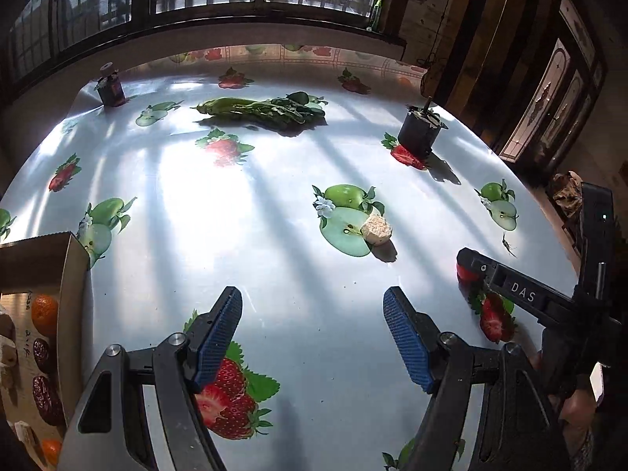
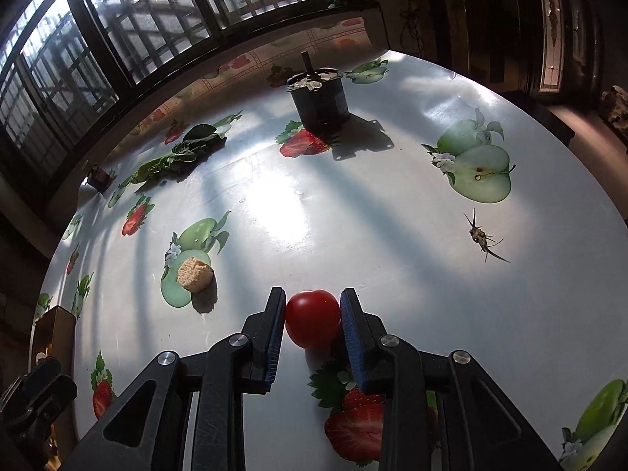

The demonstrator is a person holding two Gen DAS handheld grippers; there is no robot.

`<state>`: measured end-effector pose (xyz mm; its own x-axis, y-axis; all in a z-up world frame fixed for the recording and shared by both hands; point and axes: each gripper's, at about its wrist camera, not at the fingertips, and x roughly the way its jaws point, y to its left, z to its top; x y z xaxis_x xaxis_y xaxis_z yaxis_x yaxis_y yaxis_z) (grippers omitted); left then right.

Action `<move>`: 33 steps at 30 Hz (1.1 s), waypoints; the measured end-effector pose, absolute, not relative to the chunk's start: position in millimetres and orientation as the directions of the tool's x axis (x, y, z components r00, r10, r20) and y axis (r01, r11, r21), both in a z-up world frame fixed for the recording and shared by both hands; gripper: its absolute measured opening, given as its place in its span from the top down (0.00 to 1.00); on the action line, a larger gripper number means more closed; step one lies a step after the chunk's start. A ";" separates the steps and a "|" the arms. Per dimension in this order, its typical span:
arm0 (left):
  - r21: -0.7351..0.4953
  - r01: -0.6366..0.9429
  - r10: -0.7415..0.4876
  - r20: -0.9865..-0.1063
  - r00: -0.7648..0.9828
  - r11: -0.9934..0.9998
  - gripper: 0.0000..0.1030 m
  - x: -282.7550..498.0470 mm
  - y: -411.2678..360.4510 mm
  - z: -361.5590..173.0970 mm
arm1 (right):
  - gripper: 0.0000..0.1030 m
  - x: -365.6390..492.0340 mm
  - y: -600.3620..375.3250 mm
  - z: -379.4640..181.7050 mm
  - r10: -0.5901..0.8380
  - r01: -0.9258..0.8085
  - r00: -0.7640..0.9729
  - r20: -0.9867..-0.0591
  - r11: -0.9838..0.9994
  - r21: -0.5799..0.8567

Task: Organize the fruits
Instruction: 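Grasp a flat round rice cake with the left tool while the right tool grasps the red cherry tomato, then carry the rice cake with the left tool into the box while the right tool carries the tomato there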

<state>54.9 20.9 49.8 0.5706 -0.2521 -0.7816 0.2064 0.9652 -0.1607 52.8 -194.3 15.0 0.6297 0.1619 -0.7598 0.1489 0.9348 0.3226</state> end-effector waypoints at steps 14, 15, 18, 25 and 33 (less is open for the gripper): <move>-0.157 0.310 -0.303 -0.805 0.510 0.938 0.65 128.3 -50.7 13.9 | 0.69 53.5 -203.1 10.0 0.200 0.140 0.589 -0.783 0.929 0.343; -0.156 0.310 -0.301 -0.811 0.502 0.938 0.69 129.4 -51.7 9.8 | 0.69 53.8 -203.3 10.1 0.199 0.140 0.590 -0.783 0.929 0.342; -0.125 0.316 -0.285 -0.797 0.532 0.940 0.72 127.2 -55.8 6.2 | 0.69 53.6 -202.2 10.6 0.188 0.134 0.590 -0.785 0.936 0.325; -0.116 0.299 -0.268 -0.799 0.538 0.947 0.74 116.9 -54.1 8.7 | 0.69 51.9 -200.6 11.8 0.174 0.135 0.597 -0.783 0.941 0.311; -0.182 0.299 -0.328 -0.757 0.566 0.937 0.74 63.3 -19.6 46.8 | 0.70 48.2 -205.0 19.7 0.292 0.089 0.642 -0.709 0.890 0.448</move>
